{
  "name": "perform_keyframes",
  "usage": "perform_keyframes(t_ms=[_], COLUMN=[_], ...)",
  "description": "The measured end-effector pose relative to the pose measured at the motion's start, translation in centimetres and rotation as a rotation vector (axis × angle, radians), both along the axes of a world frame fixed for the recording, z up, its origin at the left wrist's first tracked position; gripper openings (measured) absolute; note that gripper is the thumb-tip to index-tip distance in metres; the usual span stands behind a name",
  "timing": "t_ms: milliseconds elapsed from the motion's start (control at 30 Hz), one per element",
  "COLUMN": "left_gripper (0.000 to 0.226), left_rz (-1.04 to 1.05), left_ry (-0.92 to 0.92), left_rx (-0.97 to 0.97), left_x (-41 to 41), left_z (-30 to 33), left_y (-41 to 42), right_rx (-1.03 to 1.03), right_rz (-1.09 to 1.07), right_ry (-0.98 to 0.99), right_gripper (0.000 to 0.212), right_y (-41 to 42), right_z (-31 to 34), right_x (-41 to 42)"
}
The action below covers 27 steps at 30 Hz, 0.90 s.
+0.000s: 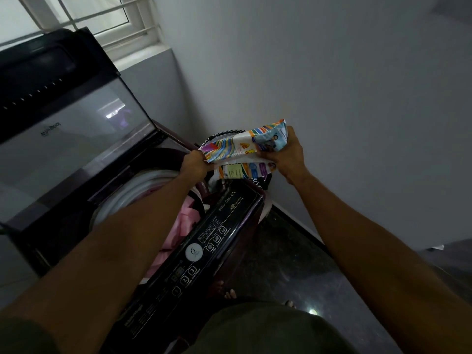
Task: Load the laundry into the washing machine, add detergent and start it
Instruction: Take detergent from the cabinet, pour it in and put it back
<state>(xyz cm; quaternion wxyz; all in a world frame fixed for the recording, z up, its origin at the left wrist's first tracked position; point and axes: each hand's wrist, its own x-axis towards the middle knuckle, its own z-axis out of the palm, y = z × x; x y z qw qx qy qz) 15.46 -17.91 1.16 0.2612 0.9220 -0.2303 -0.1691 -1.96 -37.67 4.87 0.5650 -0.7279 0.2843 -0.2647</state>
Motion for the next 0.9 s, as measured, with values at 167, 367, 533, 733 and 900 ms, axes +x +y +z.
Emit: perform_keyframes(t_ms=[167, 367, 533, 733, 900], left_gripper=[0.047, 0.047, 0.042, 0.040, 0.042], left_rz=[-0.002, -0.034, -0.036, -0.005, -0.035], left_ry=[-0.025, -0.048, -0.071, -0.092, -0.125], left_rx=[0.015, 0.027, 0.014, 0.005, 0.025], left_x=[-0.1, -0.4, -0.5, -0.1, -0.1], left_z=[0.4, 0.5, 0.8, 1.4, 1.4], left_y=[0.1, -0.2, -0.3, -0.4, -0.3], right_rx=[-0.037, -0.026, 0.022, 0.010, 0.028], right_rz=[0.011, 0.015, 0.002, 0.006, 0.005], right_ry=[0.002, 0.001, -0.003, -0.027, -0.007], right_gripper=[0.063, 0.062, 0.066, 0.072, 0.072], right_y=[0.0, -0.2, -0.2, -0.3, -0.5], right_z=[0.5, 0.8, 0.6, 0.8, 0.7], right_x=[0.1, -0.4, -0.5, 0.0, 0.2])
